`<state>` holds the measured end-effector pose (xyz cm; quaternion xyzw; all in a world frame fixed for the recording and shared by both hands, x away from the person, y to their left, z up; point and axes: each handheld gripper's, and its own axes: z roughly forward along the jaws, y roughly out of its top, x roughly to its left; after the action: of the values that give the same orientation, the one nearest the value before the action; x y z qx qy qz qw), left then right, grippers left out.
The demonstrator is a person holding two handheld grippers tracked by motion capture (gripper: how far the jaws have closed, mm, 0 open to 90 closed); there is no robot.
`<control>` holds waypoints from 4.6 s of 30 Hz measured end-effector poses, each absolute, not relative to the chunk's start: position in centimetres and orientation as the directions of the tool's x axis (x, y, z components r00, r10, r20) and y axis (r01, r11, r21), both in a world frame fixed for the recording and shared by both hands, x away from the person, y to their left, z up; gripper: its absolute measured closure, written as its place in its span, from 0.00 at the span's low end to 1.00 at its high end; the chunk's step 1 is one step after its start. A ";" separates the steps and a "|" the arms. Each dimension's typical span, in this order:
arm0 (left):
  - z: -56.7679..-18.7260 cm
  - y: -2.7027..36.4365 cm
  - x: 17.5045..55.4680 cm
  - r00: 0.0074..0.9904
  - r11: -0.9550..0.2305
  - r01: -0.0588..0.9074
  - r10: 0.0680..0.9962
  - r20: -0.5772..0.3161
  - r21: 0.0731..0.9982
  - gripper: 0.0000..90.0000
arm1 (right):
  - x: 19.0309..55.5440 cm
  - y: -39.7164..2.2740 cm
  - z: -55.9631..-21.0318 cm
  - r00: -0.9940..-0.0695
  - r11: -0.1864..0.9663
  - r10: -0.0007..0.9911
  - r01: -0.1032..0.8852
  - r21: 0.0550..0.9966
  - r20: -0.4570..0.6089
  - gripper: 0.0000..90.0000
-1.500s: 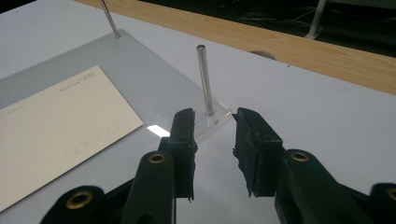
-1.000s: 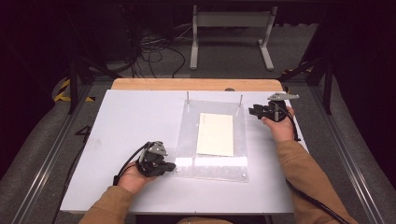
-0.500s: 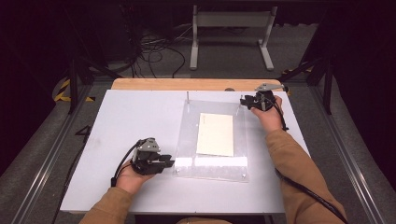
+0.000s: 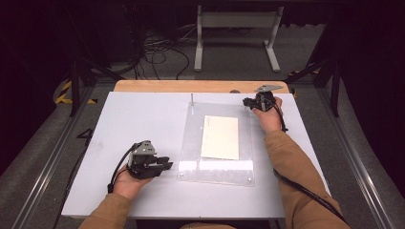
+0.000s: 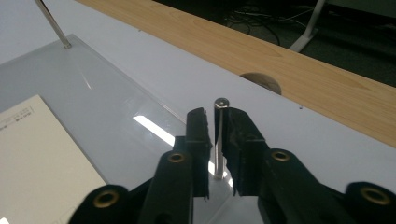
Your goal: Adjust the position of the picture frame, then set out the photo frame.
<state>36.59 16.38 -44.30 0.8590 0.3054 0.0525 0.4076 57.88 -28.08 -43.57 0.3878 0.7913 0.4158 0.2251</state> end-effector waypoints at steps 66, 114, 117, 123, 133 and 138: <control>-45.1 13.4 30.6 0.924 -0.729 0.381 0.300 -0.235 0.568 0.96 | 51.6 -28.4 -44.5 -0.781 0.353 0.622 0.346 0.869 0.059 0.93; -43.1 16.1 32.2 0.806 -0.397 0.392 0.583 -0.102 0.830 0.52 | 49.5 -27.0 -45.0 -0.651 0.290 0.759 0.328 0.899 -0.007 0.93; -43.1 16.1 32.1 0.802 -0.386 0.399 0.586 -0.113 0.832 0.52 | 49.4 -27.1 -45.0 -0.644 0.283 0.765 0.339 0.897 0.002 0.93; -43.2 16.1 32.2 0.805 -0.396 0.394 0.584 -0.103 0.830 0.52 | 49.2 -27.2 -45.2 -0.638 0.273 0.770 0.344 0.898 0.010 0.94; -43.4 16.0 32.3 0.808 -0.402 0.393 0.581 -0.101 0.827 0.52 | 49.8 -27.4 -45.3 -0.629 0.231 0.774 0.385 0.893 0.071 0.95; -43.5 16.0 32.4 0.804 -0.395 0.399 0.585 -0.108 0.828 0.52 | 50.1 -27.5 -45.3 -0.614 0.199 0.781 0.417 0.887 0.114 0.95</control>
<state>32.37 16.01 -43.48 0.8290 0.2967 0.1004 0.4633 50.12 -27.51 -45.32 0.3985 0.7517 0.4918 0.1851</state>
